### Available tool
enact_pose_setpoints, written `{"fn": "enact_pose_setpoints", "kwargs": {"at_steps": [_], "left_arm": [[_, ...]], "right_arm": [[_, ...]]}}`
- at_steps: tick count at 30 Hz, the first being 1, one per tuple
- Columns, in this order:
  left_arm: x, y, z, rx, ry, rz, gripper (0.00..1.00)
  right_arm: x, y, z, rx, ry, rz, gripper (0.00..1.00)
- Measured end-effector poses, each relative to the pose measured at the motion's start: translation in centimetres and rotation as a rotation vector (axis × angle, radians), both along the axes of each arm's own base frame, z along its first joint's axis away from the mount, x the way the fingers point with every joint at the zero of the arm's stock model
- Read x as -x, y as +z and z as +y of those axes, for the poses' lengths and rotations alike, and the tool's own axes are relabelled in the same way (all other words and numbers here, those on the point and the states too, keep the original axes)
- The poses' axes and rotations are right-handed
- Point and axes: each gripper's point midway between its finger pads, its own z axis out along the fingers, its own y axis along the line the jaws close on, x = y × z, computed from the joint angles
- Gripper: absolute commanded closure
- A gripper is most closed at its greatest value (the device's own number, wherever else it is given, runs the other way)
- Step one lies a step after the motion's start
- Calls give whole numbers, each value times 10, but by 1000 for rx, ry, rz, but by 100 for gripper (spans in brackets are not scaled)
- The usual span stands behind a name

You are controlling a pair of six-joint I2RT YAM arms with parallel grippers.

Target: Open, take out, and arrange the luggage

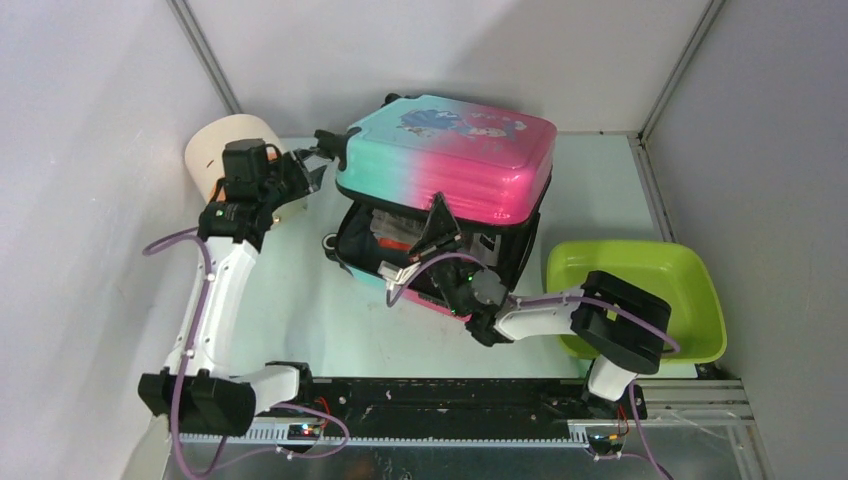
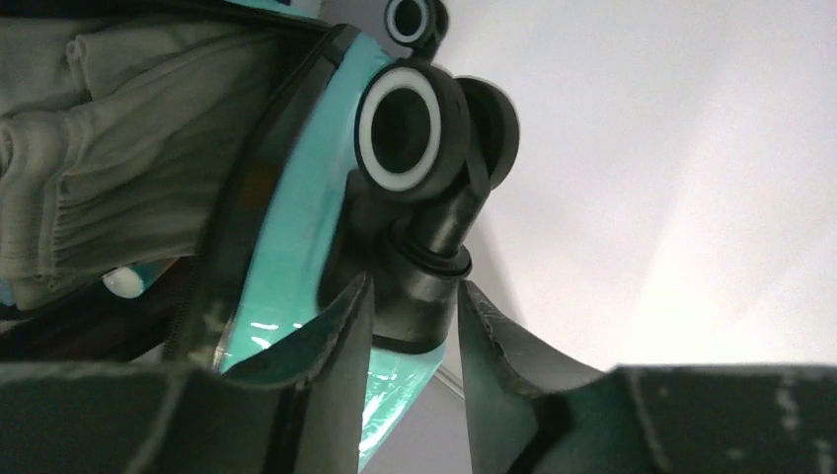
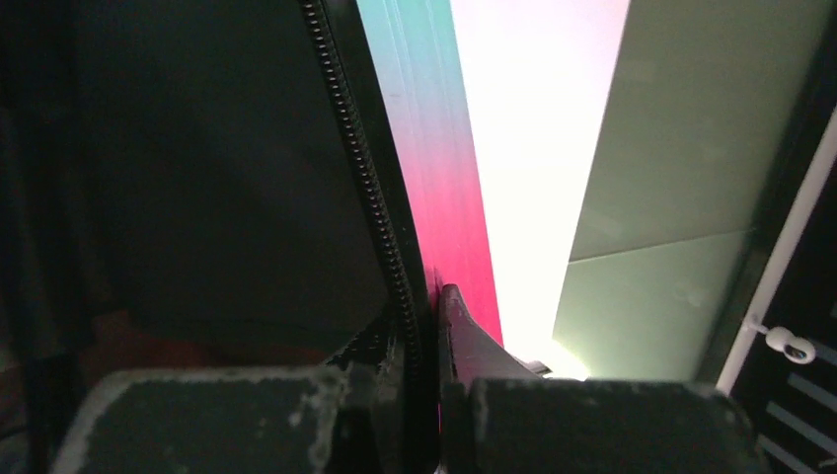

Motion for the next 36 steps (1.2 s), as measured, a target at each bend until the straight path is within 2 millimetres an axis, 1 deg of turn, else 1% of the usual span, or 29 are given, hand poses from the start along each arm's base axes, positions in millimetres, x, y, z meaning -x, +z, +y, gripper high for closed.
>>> {"fn": "enact_pose_setpoints", "kwargs": {"at_steps": [1, 3, 6, 8, 9, 10, 12, 14, 16, 18, 21, 23, 26, 27, 28, 30, 32, 33, 36], "left_arm": [[2, 5, 3, -8, 7, -17, 49], [8, 16, 12, -51, 25, -55, 45], [14, 33, 29, -163, 46, -115, 43], [18, 46, 41, -299, 40, -168, 43], [21, 53, 48, -394, 29, -200, 43], [24, 61, 52, -480, 17, -229, 40], [32, 74, 59, -685, -30, -283, 38], [41, 78, 59, -862, -96, -308, 38], [49, 75, 57, -1035, -189, -311, 38], [53, 65, 51, -1179, -298, -297, 36], [54, 42, 37, -1352, -471, -260, 35], [54, 20, 25, -1447, -588, -235, 35], [60, -23, 10, -1533, -758, -191, 36], [62, -40, 9, -1550, -808, -165, 36], [63, -53, 8, -1562, -847, -141, 35], [61, -75, 13, -1584, -898, -63, 35], [56, -89, 20, -1606, -919, 8, 34], [54, -95, 23, -1615, -922, 41, 32], [50, -108, 28, -1628, -916, 81, 29]], "right_arm": [[-4, 6, -4, -6, 2, -15, 100], [-9, 19, -12, -26, 2, -42, 100], [-14, 39, -25, -58, -11, -73, 100], [-20, 49, -32, -77, -22, -79, 100], [-24, 53, -35, -87, -25, -73, 100], [-26, 56, -36, -101, -22, -68, 100], [-34, 65, -40, -129, -10, -48, 100], [-41, 74, -45, -166, 0, -34, 100], [-49, 83, -52, -206, 5, -28, 100], [-59, 93, -61, -248, 6, -25, 100], [-71, 107, -72, -308, 16, -19, 100], [-76, 114, -77, -342, 28, -11, 100], [-85, 122, -85, -393, 45, 4, 100], [-88, 125, -87, -406, 52, 7, 100], [-89, 127, -88, -420, 59, 11, 100], [-95, 131, -90, -447, 79, 22, 100], [-102, 135, -93, -476, 107, 40, 100], [-106, 138, -96, -485, 124, 49, 100], [-115, 143, -107, -511, 174, 69, 100]]}}
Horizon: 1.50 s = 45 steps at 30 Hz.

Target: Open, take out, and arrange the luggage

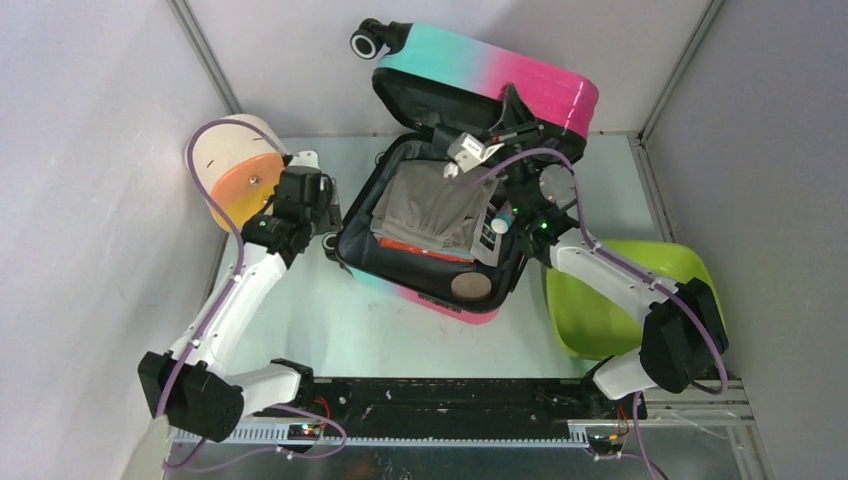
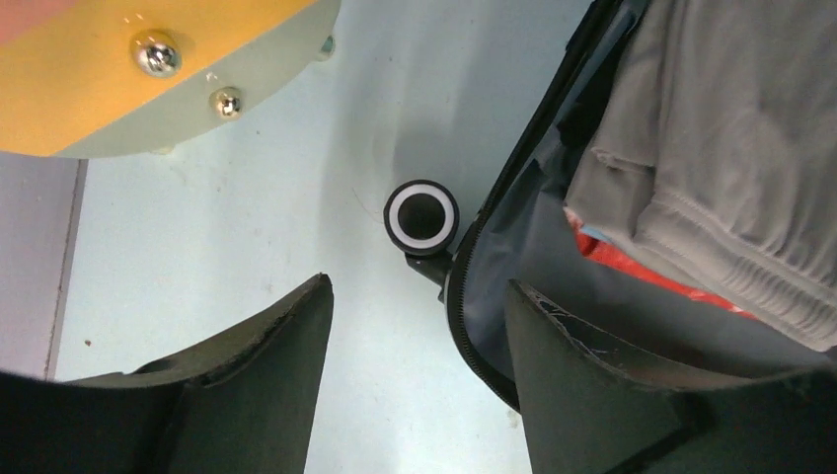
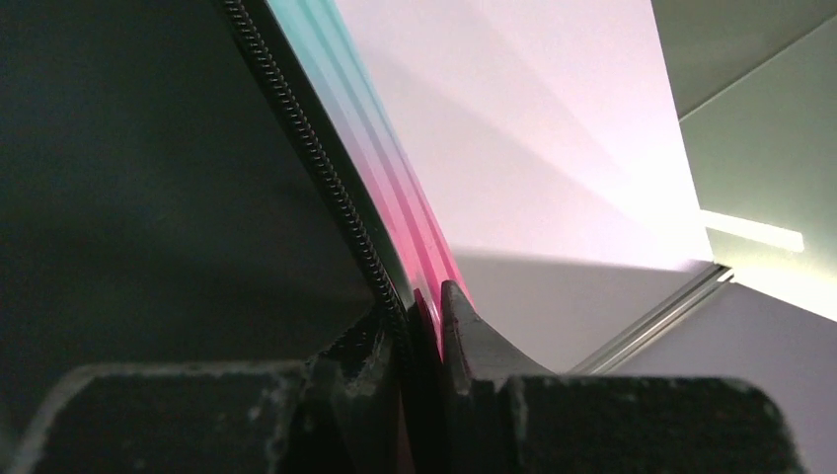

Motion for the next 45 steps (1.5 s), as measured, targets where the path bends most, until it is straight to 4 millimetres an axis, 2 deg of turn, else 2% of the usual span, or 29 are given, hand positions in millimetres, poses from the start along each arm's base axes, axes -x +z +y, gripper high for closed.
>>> {"fn": "enact_pose_setpoints", "kwargs": {"at_steps": [3, 6, 10, 12, 14, 17, 18, 20, 22, 26, 31, 35, 40, 45], "left_arm": [[3, -18, 0, -6, 1, 27, 29], [6, -38, -4, -10, -9, 64, 28], [14, -68, -14, -20, -37, 119, 37], [18, -74, -19, -25, -52, 130, 38], [18, -67, -32, -41, -111, 88, 38], [27, -43, -70, -63, -308, -51, 36], [33, -29, -90, -65, -424, -137, 34], [50, -13, -116, -74, -621, -262, 32], [70, -7, -134, -107, -827, -358, 32], [103, -16, -166, -242, -1218, -434, 31], [119, -44, -201, -378, -1516, -370, 30], [125, -70, -214, -453, -1642, -310, 30], [123, -91, -225, -508, -1720, -262, 30], [121, -105, -244, -538, -1782, -221, 37]], "right_arm": [[-9, 7, -16, -33, 35, -4, 100], [-15, 11, -24, -36, 78, -9, 100], [-19, 14, -25, -22, 128, -11, 100], [-21, 18, -25, -21, 151, -10, 100], [-23, 21, -24, -15, 176, -5, 100], [-27, 24, -20, -8, 207, 6, 100], [-28, 24, -18, -7, 219, 13, 100], [-30, 25, -14, -10, 245, 25, 100], [-30, 24, -10, -10, 270, 36, 100], [-30, 22, -4, -2, 310, 53, 100], [-32, 20, 2, 12, 342, 68, 100], [-32, 19, 5, 28, 363, 69, 100], [-34, 20, 0, 32, 379, 69, 100], [-41, 22, -1, 45, 385, 67, 100]]}}
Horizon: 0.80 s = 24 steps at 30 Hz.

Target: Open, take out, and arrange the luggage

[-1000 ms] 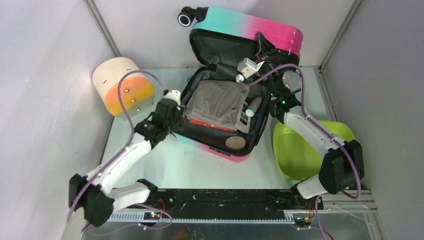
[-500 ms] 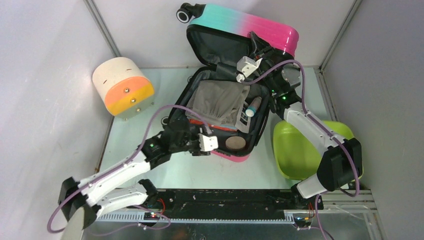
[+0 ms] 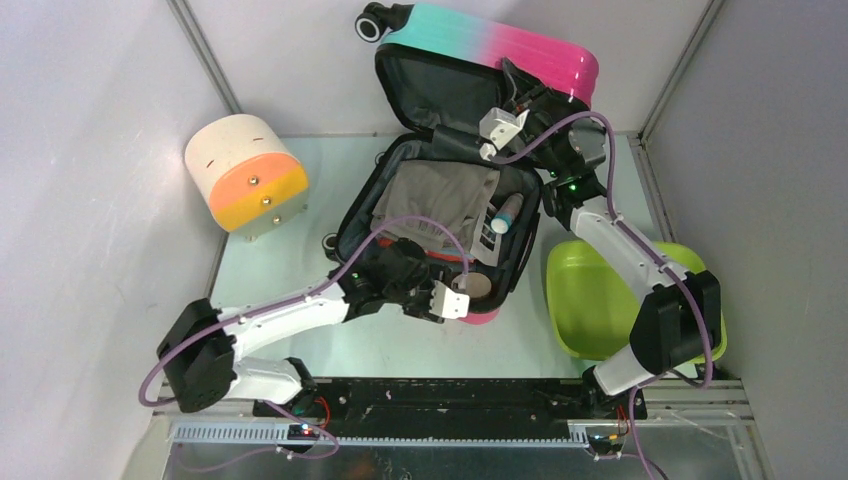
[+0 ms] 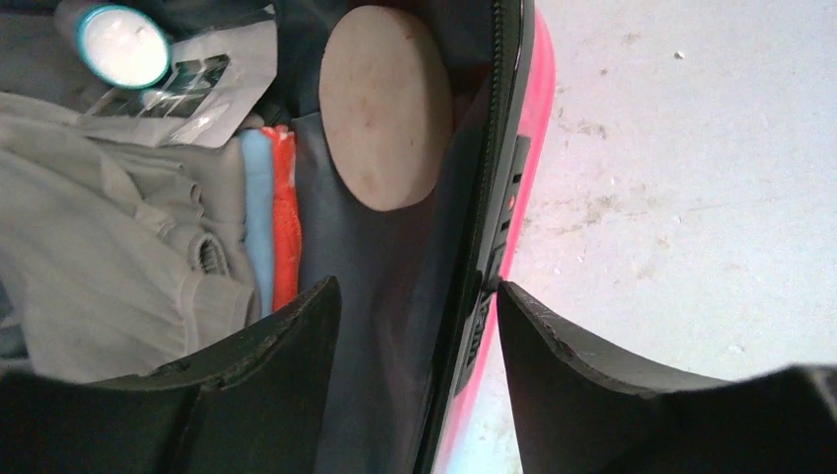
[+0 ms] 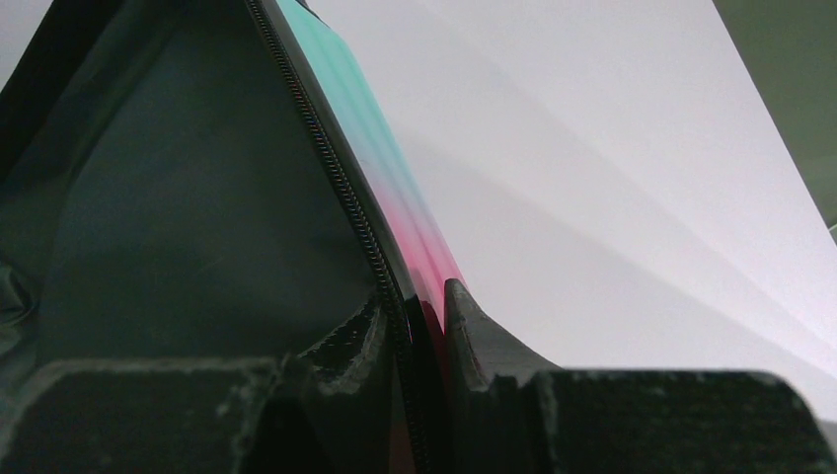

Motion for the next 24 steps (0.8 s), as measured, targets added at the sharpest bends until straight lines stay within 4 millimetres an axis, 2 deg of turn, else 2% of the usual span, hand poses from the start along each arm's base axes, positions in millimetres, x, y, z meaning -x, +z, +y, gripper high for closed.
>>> {"fn": "enact_pose_setpoints", "kwargs": {"at_steps": [1, 3, 4, 5, 6, 8, 10, 17, 24], "left_arm": [[0, -3, -3, -8, -4, 5, 39], [2, -9, -6, -22, -2, 26, 53], [2, -12, -8, -27, 14, 47, 66], [3, -15, -9, -39, 34, 73, 72], [3, -18, -13, -48, 62, 101, 83], [2, -21, -22, -62, 104, 141, 96], [-2, -20, -34, -58, 141, 161, 99], [-20, -18, -58, 3, 274, 160, 100], [-32, -16, -75, 48, 376, 163, 100]], "right_arm": [[-1, 0, 1, 2, 3, 0, 100], [-2, -1, 3, 7, 12, -1, 100], [-3, -1, 5, 11, 19, -2, 100], [-4, -1, 7, 14, 26, -2, 100], [-4, -1, 9, 19, 35, -2, 100], [-6, -1, 13, 21, 64, 3, 100], [-8, -4, 18, 37, 90, 2, 100], [-25, -8, 35, 54, 160, 0, 100], [-55, -2, 33, 22, 175, 7, 98]]}}
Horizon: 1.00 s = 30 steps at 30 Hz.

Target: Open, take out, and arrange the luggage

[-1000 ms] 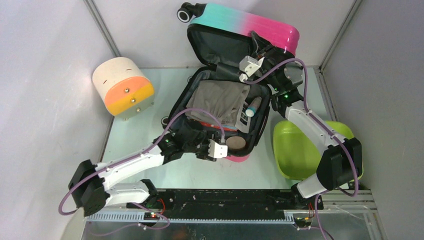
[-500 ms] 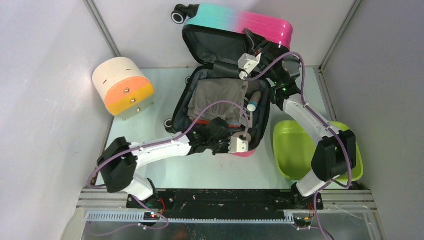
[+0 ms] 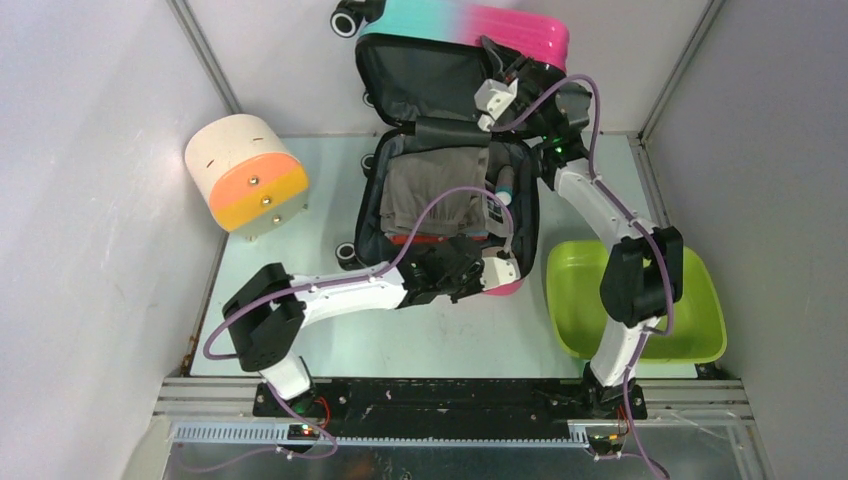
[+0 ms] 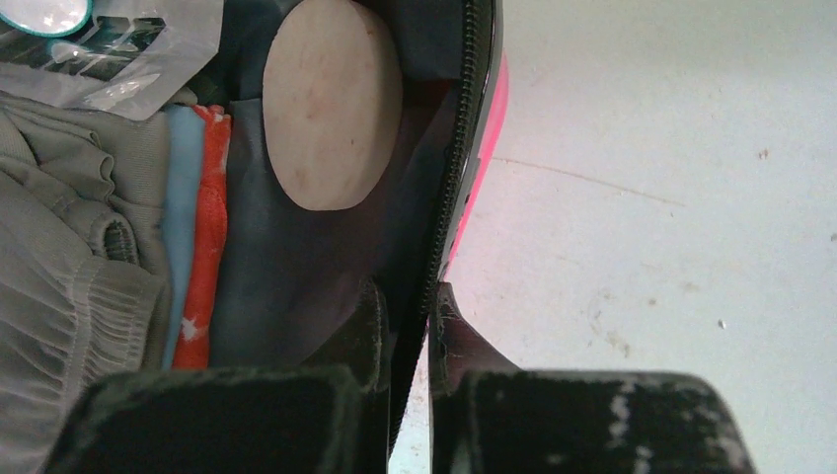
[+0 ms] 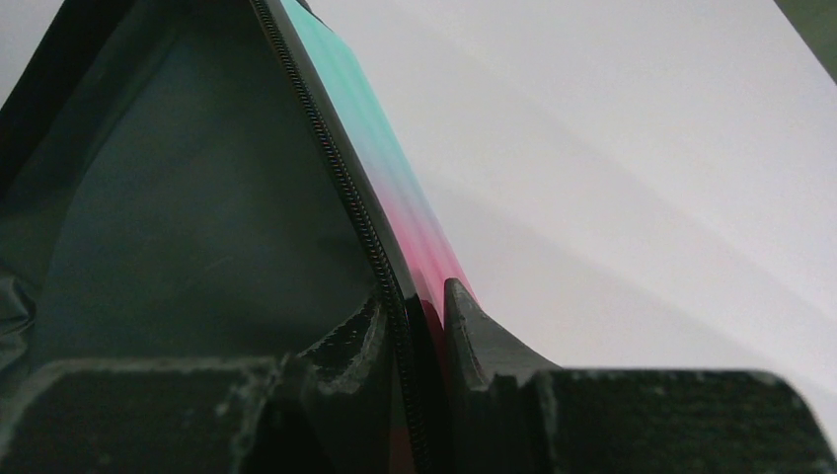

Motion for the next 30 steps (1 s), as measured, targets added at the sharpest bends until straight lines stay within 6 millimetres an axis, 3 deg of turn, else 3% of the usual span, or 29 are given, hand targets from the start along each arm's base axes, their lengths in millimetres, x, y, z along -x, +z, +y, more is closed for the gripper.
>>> {"fn": "enact_pose_setpoints", "kwargs": {"at_steps": [3, 5, 7, 8, 12, 18, 24, 27, 30], "left_arm": [[-3, 0, -6, 17, 45, -4, 100], [-3, 1, -9, 26, 59, -8, 100], [-2, 1, -11, 27, 71, -15, 100], [-2, 1, -13, 28, 74, -19, 100], [-1, 2, -15, 34, 86, -25, 100], [-4, 2, -23, 53, 99, -24, 100], [-6, 3, -30, 62, 103, -26, 100], [-6, 3, -30, 62, 104, -25, 100], [-6, 3, -30, 64, 105, -25, 100]], "right_arm": [[-15, 2, -4, -17, 2, 0, 88], [-23, 2, -6, -31, 2, 0, 76], [-30, 4, -7, -43, 2, -1, 56], [-34, 6, -8, -61, 3, 8, 41], [-53, 8, -5, -144, 29, 76, 19], [-64, 1, 1, -239, 52, 175, 15], [-78, 9, -15, -328, 0, 268, 16], [-87, 22, -25, -397, -33, 300, 9], [-97, 20, -31, -437, -40, 346, 8]]}}
